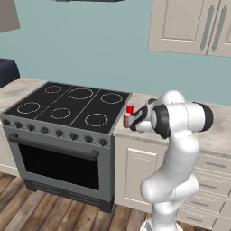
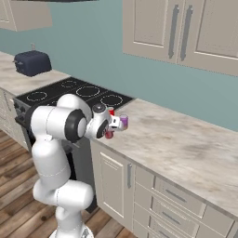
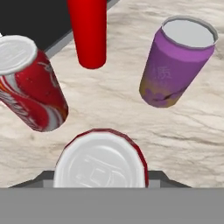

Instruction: Four empty soda cans are scattered around the kitchen. Gather all the cans and cluster them next to the stove for recycling.

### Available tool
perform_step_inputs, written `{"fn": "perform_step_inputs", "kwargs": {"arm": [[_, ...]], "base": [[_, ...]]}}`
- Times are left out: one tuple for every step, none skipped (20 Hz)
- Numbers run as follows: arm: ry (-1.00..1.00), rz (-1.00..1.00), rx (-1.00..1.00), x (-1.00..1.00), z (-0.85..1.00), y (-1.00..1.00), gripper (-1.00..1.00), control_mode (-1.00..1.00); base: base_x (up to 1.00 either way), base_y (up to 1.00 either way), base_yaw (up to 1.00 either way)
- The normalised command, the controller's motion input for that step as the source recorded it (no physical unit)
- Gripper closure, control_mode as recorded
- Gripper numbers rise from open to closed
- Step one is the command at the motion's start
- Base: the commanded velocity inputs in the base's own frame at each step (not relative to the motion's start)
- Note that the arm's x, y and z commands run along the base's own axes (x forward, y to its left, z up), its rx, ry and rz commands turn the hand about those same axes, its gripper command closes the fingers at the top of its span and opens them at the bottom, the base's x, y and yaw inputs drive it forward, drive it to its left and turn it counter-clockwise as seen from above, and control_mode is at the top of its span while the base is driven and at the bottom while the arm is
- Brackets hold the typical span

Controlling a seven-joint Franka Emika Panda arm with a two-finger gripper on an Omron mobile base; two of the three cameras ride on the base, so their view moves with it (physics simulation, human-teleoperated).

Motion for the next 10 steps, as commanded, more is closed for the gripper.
{"fn": "perform_step_inputs", "kwargs": {"arm": [[0.0, 0.0, 0.0, 0.1, -0.1, 0.0, 1.0, -1.0], [0.01, 0.0, 0.0, 0.08, -0.09, 0.0, -1.0, -1.0], [0.0, 0.0, 0.0, 0.06, -0.1, 0.0, -1.0, -1.0], [0.0, 0.0, 0.0, 0.05, -0.12, 0.0, -1.0, -1.0], [0.0, 0.0, 0.01, 0.03, -0.14, -0.01, -1.0, -1.0], [0.0, 0.0, 0.01, 0.01, -0.14, 0.0, -1.0, -1.0], [0.0, 0.0, 0.01, 0.01, -0.13, -0.02, -1.0, -1.0], [0.0, 0.0, 0.02, 0.05, -0.12, -0.02, -1.0, -1.0], [0.03, 0.02, 0.0, 0.09, -0.13, 0.0, -1.0, -1.0], [0.04, 0.04, 0.0, 0.08, -0.08, 0.0, -1.0, -1.0]], "base": [[0.0, 0.0, 0.0], [0.0, 0.0, 0.0], [0.0, 0.0, 0.0], [0.0, 0.0, 0.0], [0.0, 0.0, 0.0], [0.0, 0.0, 0.0], [0.0, 0.0, 0.0], [0.0, 0.0, 0.0], [0.0, 0.0, 0.0], [0.0, 0.0, 0.0]]}}
